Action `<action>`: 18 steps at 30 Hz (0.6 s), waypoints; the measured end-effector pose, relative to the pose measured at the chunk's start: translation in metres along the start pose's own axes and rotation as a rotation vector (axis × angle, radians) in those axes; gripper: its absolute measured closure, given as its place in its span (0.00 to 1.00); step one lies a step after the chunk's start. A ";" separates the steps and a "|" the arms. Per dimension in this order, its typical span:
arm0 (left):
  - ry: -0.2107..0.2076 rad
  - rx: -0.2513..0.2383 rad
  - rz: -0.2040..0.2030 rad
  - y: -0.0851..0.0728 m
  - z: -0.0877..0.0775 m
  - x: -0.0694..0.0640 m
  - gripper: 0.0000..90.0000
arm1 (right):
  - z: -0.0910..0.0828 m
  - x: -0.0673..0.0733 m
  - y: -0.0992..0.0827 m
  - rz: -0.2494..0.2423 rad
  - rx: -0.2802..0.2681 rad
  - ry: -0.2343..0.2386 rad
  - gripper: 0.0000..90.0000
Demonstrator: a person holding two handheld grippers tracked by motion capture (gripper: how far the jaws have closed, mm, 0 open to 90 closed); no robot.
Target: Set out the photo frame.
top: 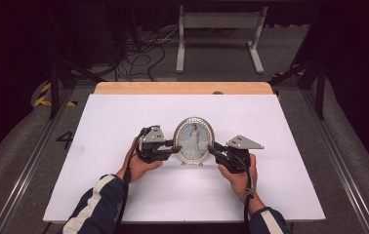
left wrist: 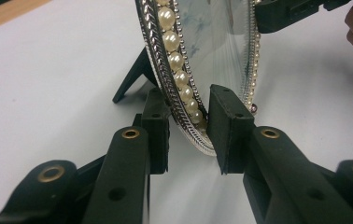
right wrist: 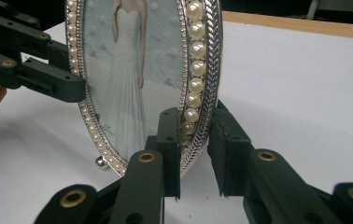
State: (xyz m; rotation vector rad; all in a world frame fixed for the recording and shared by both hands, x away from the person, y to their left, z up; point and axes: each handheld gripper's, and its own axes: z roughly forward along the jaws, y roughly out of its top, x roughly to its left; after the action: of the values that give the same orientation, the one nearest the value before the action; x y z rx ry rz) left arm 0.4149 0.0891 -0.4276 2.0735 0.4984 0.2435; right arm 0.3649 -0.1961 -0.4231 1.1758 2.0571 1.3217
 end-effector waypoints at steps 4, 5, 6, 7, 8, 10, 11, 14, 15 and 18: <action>-0.005 0.002 0.003 -0.002 0.000 0.002 0.77 | -0.001 0.002 0.000 -0.019 -0.005 -0.011 0.83; -0.003 -0.001 0.005 -0.002 0.000 0.001 0.77 | 0.000 0.004 0.000 -0.029 -0.005 -0.022 0.83; 0.000 -0.005 0.009 -0.002 0.000 0.001 0.77 | 0.000 0.004 0.000 -0.030 -0.005 -0.021 0.83; 0.002 -0.007 0.011 -0.002 0.000 0.001 0.77 | 0.000 0.003 0.000 -0.025 -0.006 -0.017 0.83; 0.000 -0.008 0.011 -0.002 0.000 0.001 0.77 | 0.000 0.003 -0.001 -0.026 -0.007 -0.015 0.83; 0.000 -0.009 0.010 -0.003 0.000 0.001 0.77 | -0.001 0.004 -0.001 -0.030 -0.006 -0.018 0.83; 0.000 -0.009 0.010 -0.003 0.000 0.001 0.77 | -0.001 0.004 -0.001 -0.031 -0.007 -0.018 0.83; 0.008 -0.010 0.009 -0.003 0.000 0.000 0.77 | -0.001 0.004 -0.001 -0.031 -0.007 -0.016 0.83; 0.005 -0.012 0.012 -0.003 0.000 0.000 0.77 | -0.002 0.003 -0.001 -0.034 -0.003 -0.012 0.83; 0.009 -0.011 0.015 -0.003 -0.001 0.000 0.76 | -0.002 0.003 -0.001 -0.038 -0.003 -0.007 0.83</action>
State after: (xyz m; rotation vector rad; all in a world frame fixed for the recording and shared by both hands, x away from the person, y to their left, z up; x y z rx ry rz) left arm 0.4137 0.0907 -0.4297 2.0665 0.4862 0.2643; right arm 0.3609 -0.1948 -0.4224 1.1331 2.0614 1.3004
